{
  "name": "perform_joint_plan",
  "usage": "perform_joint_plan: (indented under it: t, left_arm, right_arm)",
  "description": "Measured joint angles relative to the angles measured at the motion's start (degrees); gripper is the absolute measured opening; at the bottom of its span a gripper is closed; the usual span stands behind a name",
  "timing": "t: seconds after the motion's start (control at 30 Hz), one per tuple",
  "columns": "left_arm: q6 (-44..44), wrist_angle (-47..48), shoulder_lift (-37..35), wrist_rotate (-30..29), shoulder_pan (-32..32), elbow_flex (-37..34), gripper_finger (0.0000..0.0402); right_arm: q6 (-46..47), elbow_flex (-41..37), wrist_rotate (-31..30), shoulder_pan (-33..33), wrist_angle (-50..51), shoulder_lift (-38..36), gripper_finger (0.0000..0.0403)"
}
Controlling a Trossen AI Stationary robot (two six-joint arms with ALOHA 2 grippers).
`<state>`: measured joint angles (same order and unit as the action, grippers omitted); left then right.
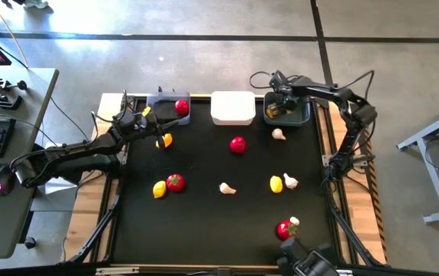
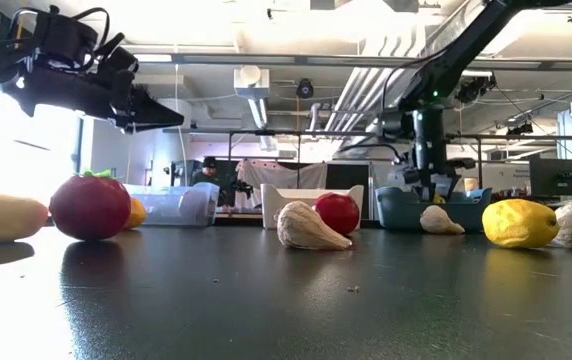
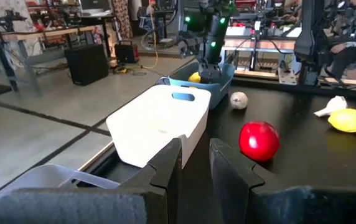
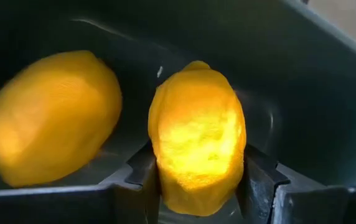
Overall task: Sort produce into baskets
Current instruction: Put the lemon into the blue bin, then put the tomato into the black bin
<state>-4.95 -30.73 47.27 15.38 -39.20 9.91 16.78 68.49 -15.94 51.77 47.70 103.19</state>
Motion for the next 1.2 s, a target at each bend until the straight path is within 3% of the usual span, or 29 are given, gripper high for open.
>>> perform_joint_plan:
  t: [0.2,0.57,0.83,0.97,1.2]
  left_arm:
    - [-0.04,0.03,-0.01,-0.01,0.0,0.0,0.0069]
    - [0.24,0.03,-0.02,0.48,0.0,0.0,0.0069]
    - [0.26,0.03,-0.01,0.7,0.0,0.0,0.0069]
    - [0.28,0.03,0.0,0.34,0.0,0.0,0.0069]
    - [-0.07,-0.01,-0.02,-1.01,-0.05,0.0,0.0069]
  right_arm:
    - [0.12,0.0,-0.13,-0.04,-0.37,0.42,0.0153]
    - [-0.1,0.77,-4.0,-3.42,1.57,0.38,0.0248]
    - [-2.54,8.48,-5.03,-5.85,10.98,0.22,0.0254]
    - [-4.3,11.59,-2.68,-7.74,17.11,0.2,0.0254]
    - [-5.26,12.83,-2.96,-10.91,15.73,-1.49,0.0254]
